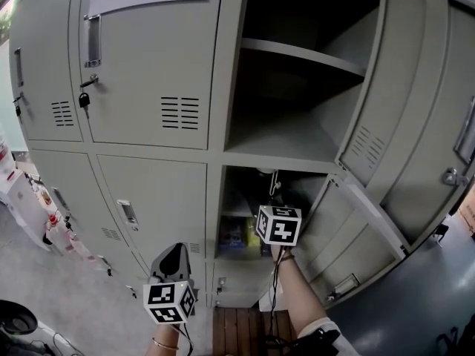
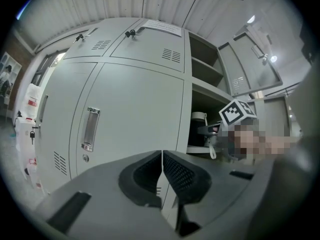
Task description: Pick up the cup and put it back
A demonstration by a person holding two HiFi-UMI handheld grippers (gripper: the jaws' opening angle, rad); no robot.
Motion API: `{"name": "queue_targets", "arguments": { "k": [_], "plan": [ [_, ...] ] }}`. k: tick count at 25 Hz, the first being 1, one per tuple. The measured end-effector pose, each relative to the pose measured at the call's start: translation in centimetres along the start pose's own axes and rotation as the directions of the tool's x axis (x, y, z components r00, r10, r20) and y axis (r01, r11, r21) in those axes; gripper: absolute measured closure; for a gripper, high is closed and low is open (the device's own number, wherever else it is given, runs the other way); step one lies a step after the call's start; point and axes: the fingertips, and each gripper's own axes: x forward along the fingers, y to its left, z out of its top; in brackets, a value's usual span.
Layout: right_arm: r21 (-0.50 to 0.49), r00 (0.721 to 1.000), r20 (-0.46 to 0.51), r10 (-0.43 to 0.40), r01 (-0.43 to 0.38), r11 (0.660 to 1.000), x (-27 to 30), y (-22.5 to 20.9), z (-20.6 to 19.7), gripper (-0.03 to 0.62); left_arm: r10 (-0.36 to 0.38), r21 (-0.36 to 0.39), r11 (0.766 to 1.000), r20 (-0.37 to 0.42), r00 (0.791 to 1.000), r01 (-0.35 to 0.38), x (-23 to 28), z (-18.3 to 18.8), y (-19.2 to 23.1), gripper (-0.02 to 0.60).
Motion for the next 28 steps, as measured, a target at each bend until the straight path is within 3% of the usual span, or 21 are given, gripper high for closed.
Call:
{"name": "queue_targets", "arguments": {
  "k": [15,28],
  "plan": [
    [0.015,1.0,-0.025,0.019,-0.019,1.0,5.6,0.2,1.1,0.146,0.035,0.011,0.999,0.022,0.999,-0.036,-0.1,1.4,2.5,0.569],
    [0.017,0.998,-0.057,-0.005,0.006,1.0,7.8,-0.3,0.5,0.161,0.046,0.025,0.999,0.008,0.999,-0.046,-0.6,1.5,4.1,0.569]
  ]
}}
